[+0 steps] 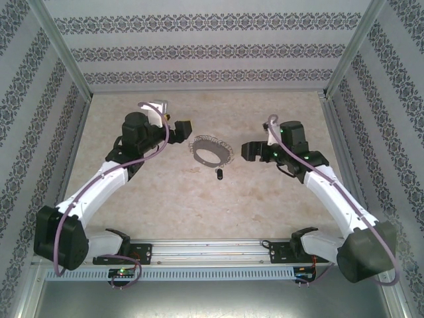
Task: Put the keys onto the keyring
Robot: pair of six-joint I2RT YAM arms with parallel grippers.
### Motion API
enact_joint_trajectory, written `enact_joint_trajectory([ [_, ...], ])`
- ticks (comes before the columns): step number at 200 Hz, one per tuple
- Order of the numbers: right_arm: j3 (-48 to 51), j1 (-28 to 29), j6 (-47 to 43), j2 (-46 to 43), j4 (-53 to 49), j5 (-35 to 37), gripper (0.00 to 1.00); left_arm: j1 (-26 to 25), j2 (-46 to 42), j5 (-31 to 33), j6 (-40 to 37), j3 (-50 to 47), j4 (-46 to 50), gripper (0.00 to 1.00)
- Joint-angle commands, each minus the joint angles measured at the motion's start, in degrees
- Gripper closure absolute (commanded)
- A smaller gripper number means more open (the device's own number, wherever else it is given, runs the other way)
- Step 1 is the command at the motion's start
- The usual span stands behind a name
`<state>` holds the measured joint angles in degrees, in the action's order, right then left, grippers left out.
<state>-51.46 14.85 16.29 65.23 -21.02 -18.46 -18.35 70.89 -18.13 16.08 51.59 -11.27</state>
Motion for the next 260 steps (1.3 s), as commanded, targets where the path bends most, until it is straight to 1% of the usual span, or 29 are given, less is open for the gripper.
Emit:
enact_joint_trajectory([
  [1, 0.11, -1.90, 0.62, -2.89, 3.03, 13.18, 0.04, 0.43, -5.06, 8.00, -6.17, -5.73, -6.97, 0.00],
  [19, 1.40, -3.40, 1.76, -4.30, 6.54, 18.98, 0.02, 0.48, -8.99, 15.85, -7.11, -14.38, -19.13, 0.00],
  [27, 3.37, -3.66, 1.88, -4.97, 9.99, 21.72, 0.02, 0.51, -10.26, 19.81, -7.68, -17.75, -23.57, 0.00],
  [34, 5.22, -3.65, 1.80, -5.63, 13.26, 24.33, 0.02, 0.64, -11.05, 23.62, -7.79, -19.51, -24.77, 0.00],
  [42, 7.98, -3.69, 1.46, -6.07, 17.72, 26.67, 0.02, 1.10, -11.62, 25.96, -9.00, -20.15, -23.18, 0.00],
  [54, 11.38, -3.85, 1.43, -6.20, 23.22, 29.62, 0.02, 1.80, -11.75, 26.35, -12.94, -21.07, -21.09, 0.00],
  [68, 14.72, -4.23, 0.37, -5.71, 28.21, 32.63, 0.02, 3.01, -11.36, 26.82, -15.54, -23.43, -21.78, 0.00],
  [87, 19.39, -4.95, -4.55, -4.27, 36.63, 32.50, 0.02, 5.78, -10.20, 26.40, -16.97, -26.26, -22.10, 0.00],
  [112, 19.56, -6.13, -8.53, 1.31, 37.60, 38.63, 0.02, 10.19, -7.91, 25.79, -16.90, -30.32, -24.56, 0.00],
  [126, 20.07, -7.25, -9.87, 4.61, 38.77, 40.79, 0.02, 12.47, -6.04, 25.06, -16.41, -32.09, -26.57, 0.00],
  [134, 20.61, -8.04, -10.16, 6.39, 39.90, 40.33, 0.02, 13.49, -4.34, 24.44, -16.85, -33.00, -29.14, 0.00],
  [144, 22.16, -8.79, -10.59, 8.62, 44.01, 39.27, 0.02, 14.80, -1.85, 22.78, -16.79, -33.80, -32.14, 0.00],
  [157, 24.49, -8.91, -11.95, 11.58, 50.79, 37.42, 0.02, 16.10, 2.06, 19.30, -17.69, -33.95, -35.46, 0.00],
  [165, 25.71, -8.96, -13.08, 13.71, 57.29, 36.21, 0.02, 16.64, 5.11, 17.73, -17.78, -33.60, -36.96, 0.00],
  [175, 25.41, -8.92, -15.70, 13.78, 57.42, 33.02, 0.02, 17.30, 8.21, 16.96, -17.29, -33.68, -39.70, 0.00],
  [185, 27.18, -9.12, -17.34, 14.89, 62.95, 30.86, 0.02, 18.01, 11.93, 16.35, -16.57, -34.50, -44.71, 0.00],
  [190, 27.82, -9.38, -16.99, 15.40, 63.54, 30.25, 0.02, 18.32, 13.96, 15.86, -16.37, -35.08, -47.48, 0.00],
  [198, 30.38, -10.30, -16.69, 17.52, 69.95, 27.88, 0.02, 18.47, 17.77, 14.66, -16.53, -35.63, -51.76, 0.00],
  [206, 34.14, -10.97, -16.58, 20.83, 80.23, 26.11, 0.02, 18.51, 21.14, 13.57, -17.25, -35.75, -56.64, 0.00],
  [208, 34.87, -11.05, -16.34, 22.24, 83.04, 26.06, 0.02, 18.52, 21.35, 13.54, -17.29, -35.55, -56.62, 0.00],
  [215, 36.37, -11.02, -16.30, 24.64, 89.94, 25.81, 0.02, 18.48, 19.67, 14.11, -16.83, -34.34, -51.26, 0.00],
  [219, 36.54, -11.15, -16.37, 23.99, 89.12, 24.80, 0.02, 18.51, 18.46, 14.20, -16.78, -33.50, -47.11, 0.00],
  [222, 36.22, -11.23, -16.53, 23.07, 87.45, 24.00, 0.02, 18.54, 18.34, 13.84, -17.03, -32.94, -45.78, 0.00],
  [229, 35.19, -11.40, -17.29, 21.32, 82.06, 21.69, 0.02, 18.59, 19.61, 12.35, -17.72, -32.36, -47.04, 0.00],
  [234, 34.58, -11.54, -17.88, 20.83, 79.97, 20.04, 0.02, 18.61, 20.35, 11.18, -18.06, -32.12, -47.95, 0.00],
  [247, 34.11, -12.23, -17.70, 22.56, 81.94, 17.45, 0.02, 19.00, 19.17, 11.72, -17.13, -30.27, -42.11, 0.00],
  [253, 33.87, -12.64, -16.98, 22.94, 82.35, 17.69, 0.02, 19.19, 19.72, 12.17, -16.76, -29.19, -41.10, 0.00],
  [260, 33.15, -13.46, -16.11, 22.56, 80.34, 17.25, 0.02, 19.66, 19.84, 11.70, -16.16, -28.88, -40.70, 0.00],
])
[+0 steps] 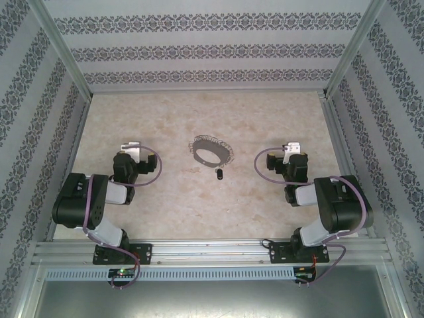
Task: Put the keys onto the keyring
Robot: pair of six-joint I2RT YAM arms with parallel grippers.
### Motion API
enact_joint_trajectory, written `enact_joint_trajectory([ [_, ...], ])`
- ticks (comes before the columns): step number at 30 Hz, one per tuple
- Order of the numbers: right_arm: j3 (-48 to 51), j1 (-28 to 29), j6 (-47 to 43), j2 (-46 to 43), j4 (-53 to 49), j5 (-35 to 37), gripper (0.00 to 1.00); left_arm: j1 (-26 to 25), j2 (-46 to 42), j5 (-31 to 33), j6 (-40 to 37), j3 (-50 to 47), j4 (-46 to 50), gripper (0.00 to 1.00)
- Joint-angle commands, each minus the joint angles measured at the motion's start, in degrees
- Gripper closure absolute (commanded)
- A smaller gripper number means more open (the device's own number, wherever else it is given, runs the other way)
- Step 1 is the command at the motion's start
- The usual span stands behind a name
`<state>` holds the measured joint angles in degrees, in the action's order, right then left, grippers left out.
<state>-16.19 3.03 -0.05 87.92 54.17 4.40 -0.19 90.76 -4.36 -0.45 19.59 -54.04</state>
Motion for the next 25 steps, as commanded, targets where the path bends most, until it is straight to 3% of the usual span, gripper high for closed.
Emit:
enact_joint_trajectory([
  [1, -2.29, -1.76, 0.32, -0.12, 4.98, -5.67, 0.02, 1.59, -0.13, -2.24, 0.41, 3.14, 2.22, 0.00],
  [3, -5.09, -3.10, 2.70, -0.21, 0.30, -4.82, 0.02, 2.03, -0.02, -2.83, 0.54, 3.22, 2.19, 0.00],
  [11, -4.99, -1.97, 1.75, -0.37, 0.54, -2.84, 0.02, 2.04, -0.09, -2.76, 0.49, 3.25, 2.29, 0.00],
  [25, -5.27, -3.38, 2.65, -0.34, 0.01, -6.51, 0.02, 2.03, -0.04, -2.52, 0.54, 3.35, 2.53, 0.00],
])
